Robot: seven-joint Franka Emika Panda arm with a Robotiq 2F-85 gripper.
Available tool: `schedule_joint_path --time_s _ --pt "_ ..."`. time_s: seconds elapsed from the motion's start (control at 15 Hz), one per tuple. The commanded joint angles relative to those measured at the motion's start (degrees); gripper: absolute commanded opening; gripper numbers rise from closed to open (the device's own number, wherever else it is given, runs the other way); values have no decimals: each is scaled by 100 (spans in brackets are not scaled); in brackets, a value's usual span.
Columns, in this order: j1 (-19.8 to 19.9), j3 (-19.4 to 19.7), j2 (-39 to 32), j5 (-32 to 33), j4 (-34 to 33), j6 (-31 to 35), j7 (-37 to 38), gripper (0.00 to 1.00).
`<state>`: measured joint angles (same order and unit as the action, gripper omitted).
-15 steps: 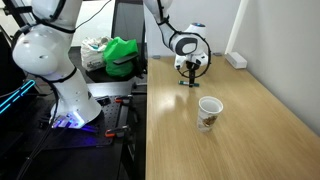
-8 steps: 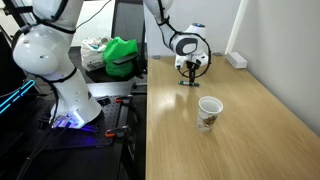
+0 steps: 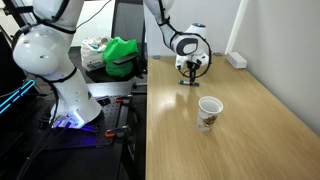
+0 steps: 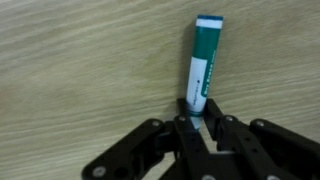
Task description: Put the marker inside the cup
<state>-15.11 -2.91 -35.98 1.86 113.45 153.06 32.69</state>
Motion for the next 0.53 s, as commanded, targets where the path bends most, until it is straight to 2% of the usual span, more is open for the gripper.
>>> schedule_joint_path --time_s 0.0,0.07,0.47 --pt "-106 85 -17 -172 -75 12 -209 0" --pt "-132 100 20 -156 -49 2 -184 5" --pt "-527 400 413 43 222 -37 157 5"
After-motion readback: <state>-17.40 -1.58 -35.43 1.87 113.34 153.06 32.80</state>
